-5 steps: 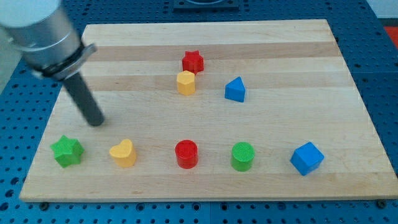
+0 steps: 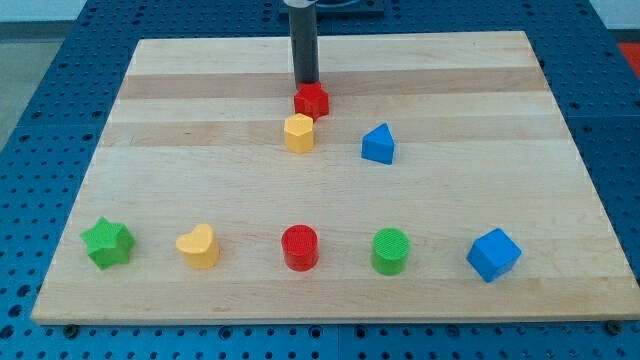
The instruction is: Move the red star and yellow hexagon towards the bottom center of the board
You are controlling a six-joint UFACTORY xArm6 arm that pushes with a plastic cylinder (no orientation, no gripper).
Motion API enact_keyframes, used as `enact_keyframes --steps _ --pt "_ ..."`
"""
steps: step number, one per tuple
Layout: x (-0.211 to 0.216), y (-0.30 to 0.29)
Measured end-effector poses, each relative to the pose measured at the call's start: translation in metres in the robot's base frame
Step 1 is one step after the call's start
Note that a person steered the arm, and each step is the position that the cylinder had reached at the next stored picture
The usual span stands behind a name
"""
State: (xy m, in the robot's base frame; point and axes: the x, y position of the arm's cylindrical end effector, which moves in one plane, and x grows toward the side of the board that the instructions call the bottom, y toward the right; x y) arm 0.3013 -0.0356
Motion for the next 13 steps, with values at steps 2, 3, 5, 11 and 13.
enact_keyframes --steps 2,3,5,11,13 --pt "0.001 0.002" --pt "0.012 0.002" --pt "0.043 0.001" --pt "0.156 -0.001" --pt "0.181 0.033"
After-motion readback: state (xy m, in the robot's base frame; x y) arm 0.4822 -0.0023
